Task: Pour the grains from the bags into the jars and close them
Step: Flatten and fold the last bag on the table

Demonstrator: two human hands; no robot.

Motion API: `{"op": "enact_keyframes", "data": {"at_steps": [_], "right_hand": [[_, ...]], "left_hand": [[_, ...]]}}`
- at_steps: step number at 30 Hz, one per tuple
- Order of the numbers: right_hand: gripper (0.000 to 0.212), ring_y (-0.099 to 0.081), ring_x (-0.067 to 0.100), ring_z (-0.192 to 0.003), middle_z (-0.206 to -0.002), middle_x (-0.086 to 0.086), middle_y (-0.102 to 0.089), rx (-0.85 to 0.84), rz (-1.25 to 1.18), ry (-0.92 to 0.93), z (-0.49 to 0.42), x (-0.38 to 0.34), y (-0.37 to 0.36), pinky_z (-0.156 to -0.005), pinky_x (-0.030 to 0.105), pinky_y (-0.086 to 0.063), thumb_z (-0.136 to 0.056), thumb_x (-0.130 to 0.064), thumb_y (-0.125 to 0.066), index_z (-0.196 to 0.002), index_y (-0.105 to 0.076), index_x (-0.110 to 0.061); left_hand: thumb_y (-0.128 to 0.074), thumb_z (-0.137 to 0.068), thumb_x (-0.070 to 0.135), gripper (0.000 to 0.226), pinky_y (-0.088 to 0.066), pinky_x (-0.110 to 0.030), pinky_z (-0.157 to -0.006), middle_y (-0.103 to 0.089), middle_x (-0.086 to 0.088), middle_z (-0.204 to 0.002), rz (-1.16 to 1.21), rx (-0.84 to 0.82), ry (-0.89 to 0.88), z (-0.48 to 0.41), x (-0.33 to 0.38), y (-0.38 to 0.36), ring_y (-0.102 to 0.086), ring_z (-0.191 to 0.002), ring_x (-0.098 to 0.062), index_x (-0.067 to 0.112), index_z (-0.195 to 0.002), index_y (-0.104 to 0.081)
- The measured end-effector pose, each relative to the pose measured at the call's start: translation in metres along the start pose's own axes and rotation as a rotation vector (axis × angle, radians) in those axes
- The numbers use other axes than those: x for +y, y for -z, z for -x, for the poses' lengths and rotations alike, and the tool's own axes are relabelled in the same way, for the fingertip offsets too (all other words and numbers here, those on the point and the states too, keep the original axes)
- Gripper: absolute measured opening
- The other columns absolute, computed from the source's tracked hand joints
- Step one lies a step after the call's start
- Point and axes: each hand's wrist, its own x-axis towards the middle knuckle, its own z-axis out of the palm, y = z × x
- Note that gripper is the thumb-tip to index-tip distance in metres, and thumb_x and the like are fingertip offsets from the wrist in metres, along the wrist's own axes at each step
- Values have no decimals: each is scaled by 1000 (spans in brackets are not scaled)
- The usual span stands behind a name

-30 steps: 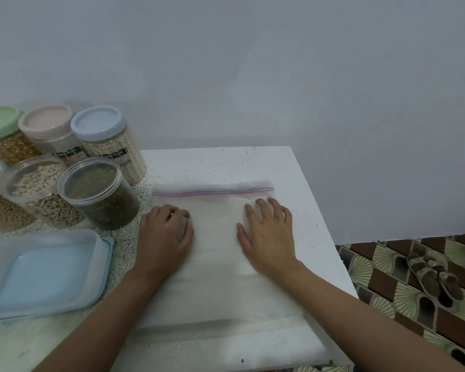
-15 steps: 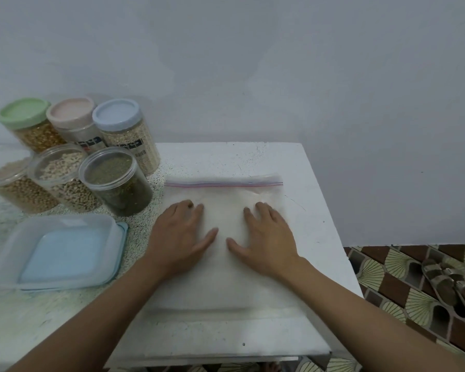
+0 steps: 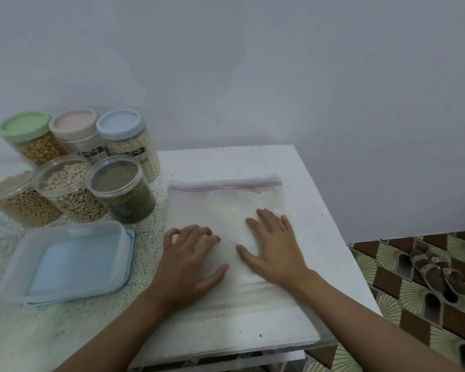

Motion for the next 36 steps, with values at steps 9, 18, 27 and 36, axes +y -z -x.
{"op": "enact_keyframes", "data": {"at_steps": [9, 18, 27, 36], "right_hand": [[49, -60, 31, -108, -112, 6, -62, 214, 102, 280, 8, 8, 3, -91, 45, -47, -88, -59, -63, -105, -67, -14], [117, 31, 13, -151, -169, 2, 23, -332, 222, 218, 30, 16, 20, -126, 41, 9, -76, -100, -28, -162, 12, -31], [109, 35, 10, -149, -166, -3, 30, -353, 227, 203, 31, 18, 23, -126, 40, 10, -82, -96, -18, -161, 16, -29], [53, -57, 17, -118, -129, -9, -65, -111, -88, 61, -13, 21, 34, -102, 41, -45, -95, -60, -40, -119, -71, -25]], "left_hand": [[-25, -76, 99, 114, -2, -43, -126, 2, 7, -171, -60, -401, 22, 10, -6, 6, 4, -156, -8, 29, -163, -1], [-27, -69, 104, 128, 1, -46, -126, 14, 6, -169, -61, -430, 0, 12, -6, 9, 17, -155, -10, 22, -162, 5], [-20, -74, 101, 113, 6, -34, -126, 16, 17, -166, 41, -427, 40, 8, -11, 10, 18, -153, -2, 34, -162, 2], [-66, -95, 35, 19, -55, -38, -89, -69, 9, -102, 347, -229, 337, -79, -34, 34, -65, -92, -12, 27, -111, -69]]}}
